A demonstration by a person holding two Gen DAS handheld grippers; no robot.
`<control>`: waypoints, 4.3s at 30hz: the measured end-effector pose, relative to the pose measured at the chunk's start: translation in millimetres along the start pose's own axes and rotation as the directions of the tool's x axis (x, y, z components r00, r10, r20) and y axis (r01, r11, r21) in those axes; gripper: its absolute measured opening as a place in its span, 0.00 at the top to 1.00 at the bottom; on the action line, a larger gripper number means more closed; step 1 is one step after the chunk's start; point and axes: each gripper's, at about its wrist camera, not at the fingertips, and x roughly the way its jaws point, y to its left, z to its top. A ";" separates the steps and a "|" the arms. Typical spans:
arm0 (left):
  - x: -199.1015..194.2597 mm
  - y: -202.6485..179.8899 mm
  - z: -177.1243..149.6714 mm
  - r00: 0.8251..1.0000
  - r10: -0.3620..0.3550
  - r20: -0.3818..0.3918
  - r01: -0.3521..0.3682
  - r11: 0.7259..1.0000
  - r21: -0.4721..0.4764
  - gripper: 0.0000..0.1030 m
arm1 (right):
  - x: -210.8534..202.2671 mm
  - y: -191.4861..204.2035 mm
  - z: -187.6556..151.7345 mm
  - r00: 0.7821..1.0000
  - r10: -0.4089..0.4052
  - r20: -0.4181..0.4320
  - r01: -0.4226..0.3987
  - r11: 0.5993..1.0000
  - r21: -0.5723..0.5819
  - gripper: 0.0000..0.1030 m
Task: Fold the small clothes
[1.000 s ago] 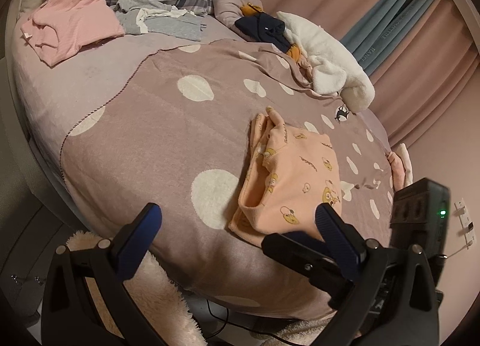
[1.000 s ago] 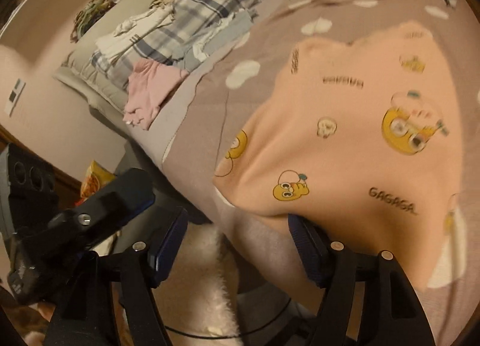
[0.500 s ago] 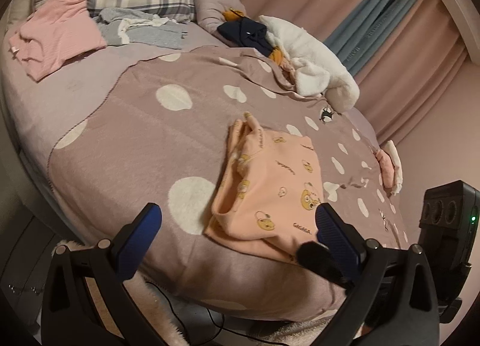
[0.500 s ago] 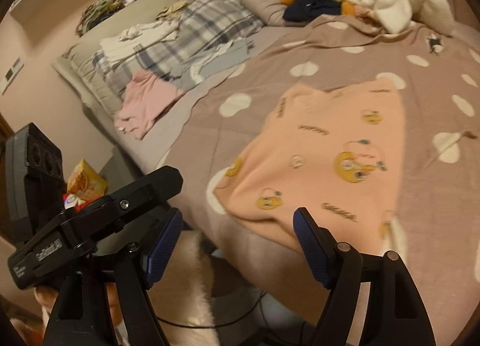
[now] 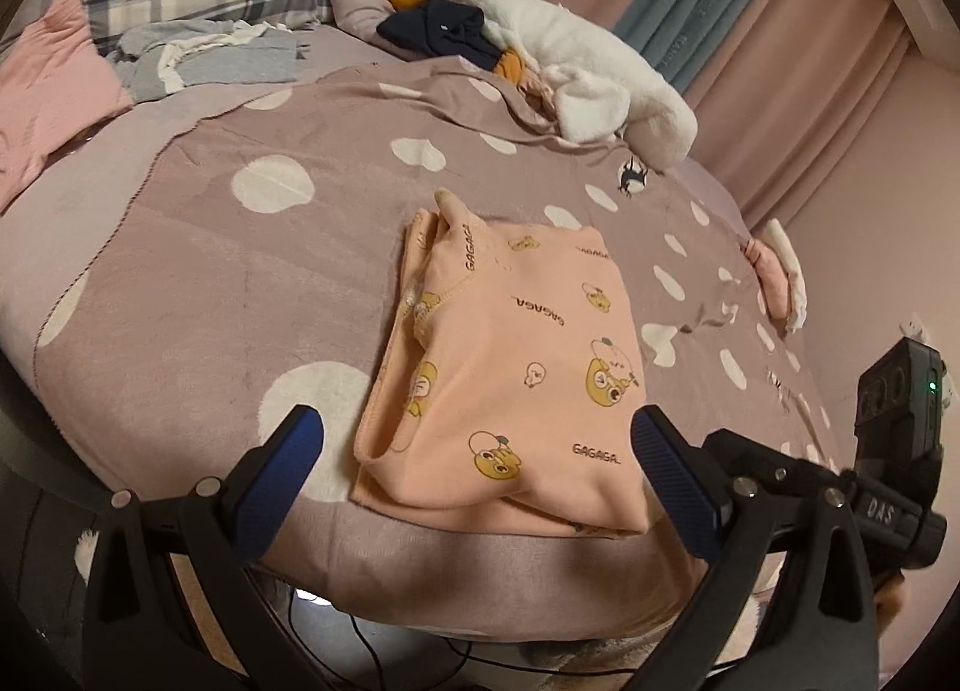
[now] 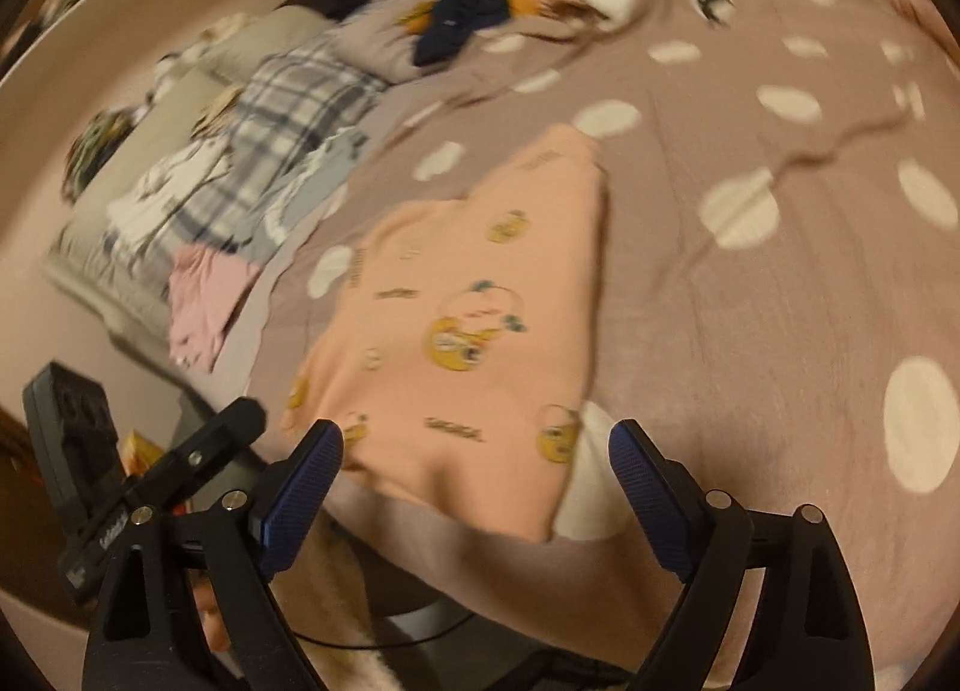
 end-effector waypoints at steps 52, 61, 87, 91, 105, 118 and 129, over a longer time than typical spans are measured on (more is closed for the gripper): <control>101.0 7.3 33.2 0.951 -0.157 -0.265 0.147 0.987 -0.059 0.47 | 70.1 -44.1 35.9 0.984 0.176 0.014 -0.174 0.957 0.230 0.61; 106.5 3.4 30.6 0.959 -0.124 -0.255 0.125 0.992 -0.011 0.59 | 72.3 -37.0 36.1 0.995 0.095 0.010 -0.096 0.984 0.147 0.67; 109.2 2.2 31.1 0.962 -0.107 -0.251 0.111 0.994 0.000 0.59 | 76.8 -32.5 36.4 0.996 0.084 0.001 -0.084 0.987 0.134 0.68; 106.4 -5.2 31.9 0.968 -0.075 -0.239 0.087 0.996 0.037 0.60 | 72.8 -24.0 37.4 0.999 0.052 0.009 -0.053 0.994 0.098 0.69; 54.9 -38.1 48.6 0.996 -0.018 -0.082 0.033 0.983 0.179 0.62 | 32.7 3.7 51.8 0.986 0.111 0.121 -0.114 0.993 0.016 0.72; 2.9 -70.8 58.2 0.997 -0.070 -0.013 0.072 0.975 0.210 0.61 | -24.2 20.4 56.9 0.961 0.155 0.231 -0.151 0.988 -0.034 0.72; 0.4 -169.9 75.8 0.989 -0.150 0.006 0.142 0.947 0.288 0.61 | -99.8 -19.3 79.2 0.916 0.111 0.386 -0.116 0.993 -0.010 0.72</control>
